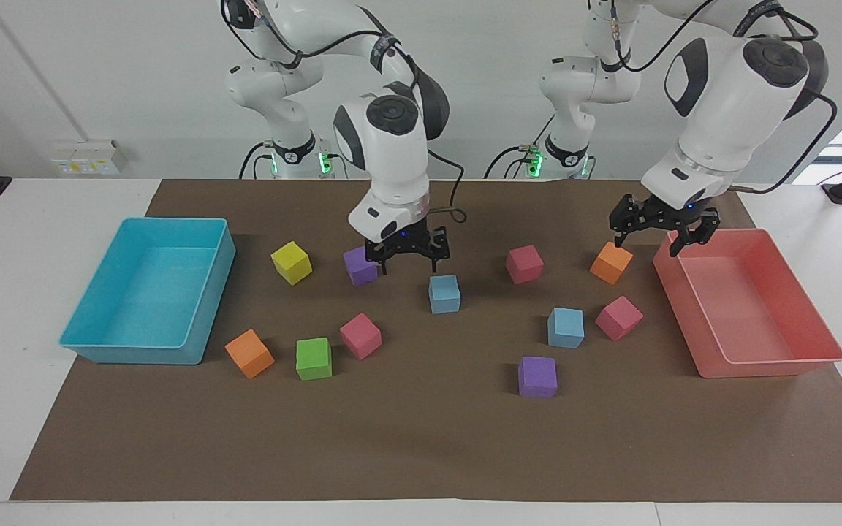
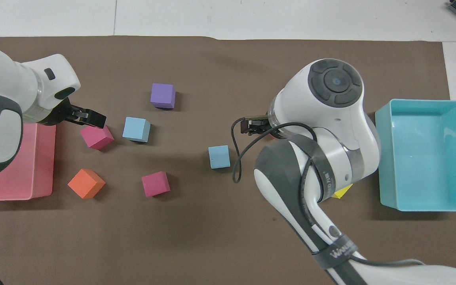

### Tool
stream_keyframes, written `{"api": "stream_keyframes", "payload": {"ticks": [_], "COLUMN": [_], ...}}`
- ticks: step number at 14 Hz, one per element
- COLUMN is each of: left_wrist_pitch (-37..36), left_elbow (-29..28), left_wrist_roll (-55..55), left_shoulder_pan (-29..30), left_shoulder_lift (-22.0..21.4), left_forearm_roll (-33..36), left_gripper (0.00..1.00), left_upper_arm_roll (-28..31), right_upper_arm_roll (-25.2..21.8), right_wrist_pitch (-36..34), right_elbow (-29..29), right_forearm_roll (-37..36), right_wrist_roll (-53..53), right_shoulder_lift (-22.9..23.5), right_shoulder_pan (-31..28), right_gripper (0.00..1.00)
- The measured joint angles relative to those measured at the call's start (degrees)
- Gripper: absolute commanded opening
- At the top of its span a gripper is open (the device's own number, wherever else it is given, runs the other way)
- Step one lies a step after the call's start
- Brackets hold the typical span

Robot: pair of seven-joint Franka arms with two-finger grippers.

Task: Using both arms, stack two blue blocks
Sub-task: 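Reach the left gripper to the other blue cube while the right gripper hovers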

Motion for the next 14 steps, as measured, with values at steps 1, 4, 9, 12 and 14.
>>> {"api": "stream_keyframes", "payload": {"ticks": [1,4,9,12,14], "left_wrist_pitch": [2.05,8.07,17.58,22.29,23.25], "left_elbow": [-1.72,-6.1,-8.36,-8.98,-9.29], "left_wrist_roll": [0.0,-1.12,-5.15,-7.54,-8.3], "left_shoulder_pan": [-0.03,-1.05,-3.55,-4.01,-4.35], "left_shoulder_lift": [0.04,1.13,6.53,9.2,10.03], "left_forearm_roll": [0.0,0.0,0.0,0.0,0.0], "left_gripper": [1.0,1.0,1.0,1.0,1.0], "left_upper_arm_roll": [0.01,0.0,0.01,-0.01,0.01], "right_upper_arm_roll": [-0.01,-0.02,-0.02,0.08,0.15], "right_wrist_pitch": [0.0,0.1,4.58,8.83,10.75], "right_elbow": [-0.51,-2.89,-9.65,-14.22,-16.46], "right_forearm_roll": [2.41,8.48,18.54,24.27,27.3], "right_wrist_roll": [-1.73,-6.27,-11.17,-15.44,-17.71], "right_shoulder_lift": [0.02,-0.18,-1.2,-1.19,-1.13], "right_shoulder_pan": [-1.22,-3.7,-4.41,-4.41,-4.4], "right_gripper": [1.0,1.0,1.0,1.0,0.96]}}
